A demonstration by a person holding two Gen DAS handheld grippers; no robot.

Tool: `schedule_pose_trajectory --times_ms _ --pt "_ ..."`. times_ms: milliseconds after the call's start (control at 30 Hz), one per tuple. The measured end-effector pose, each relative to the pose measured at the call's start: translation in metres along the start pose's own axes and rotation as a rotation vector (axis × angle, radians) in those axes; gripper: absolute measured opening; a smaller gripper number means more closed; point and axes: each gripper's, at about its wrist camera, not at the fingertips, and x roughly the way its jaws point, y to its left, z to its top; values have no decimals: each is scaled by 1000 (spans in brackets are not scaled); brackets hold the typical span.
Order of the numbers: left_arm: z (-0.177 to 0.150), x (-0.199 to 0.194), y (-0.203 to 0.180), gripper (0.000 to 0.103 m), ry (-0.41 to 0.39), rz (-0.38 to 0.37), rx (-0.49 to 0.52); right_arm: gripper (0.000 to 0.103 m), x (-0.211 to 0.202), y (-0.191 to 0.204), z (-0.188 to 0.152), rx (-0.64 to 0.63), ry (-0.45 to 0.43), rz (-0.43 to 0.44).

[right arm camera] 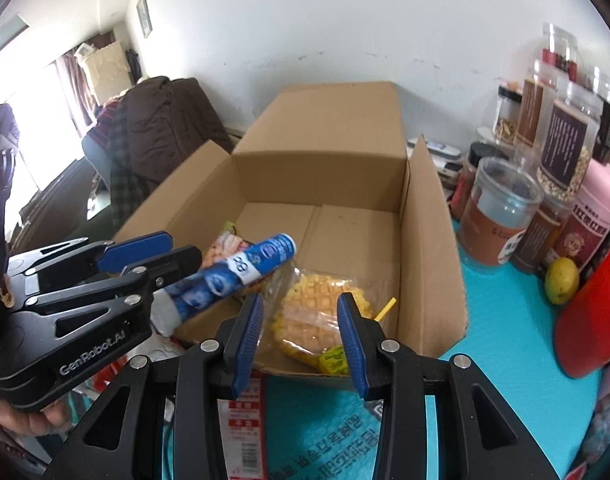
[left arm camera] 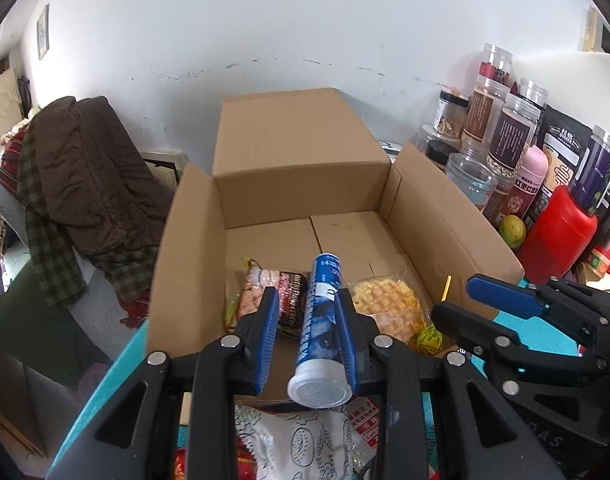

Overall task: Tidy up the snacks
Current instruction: 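Lower the blue tube and lollipop into the box and open both grippers, then withdraw both grippers from the box toward the remaining snacks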

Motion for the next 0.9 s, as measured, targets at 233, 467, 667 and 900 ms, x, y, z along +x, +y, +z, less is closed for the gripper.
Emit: schedule_pose_trajectory --times_ms 233,467,667,900 --pt "2 -29 5 28 -53 6 -13 39 -25 15 4 -23 -43 -10" --pt "-2 -66 11 28 -109 20 -24 39 -54 32 5 -49 -94 -10" --pt "-10 -101 15 28 -152 43 -29 39 -79 48 2 -68 -141 12" --pt "-27 -136 22 28 -179 77 -44 39 -107 73 -12 -94 -190 42"
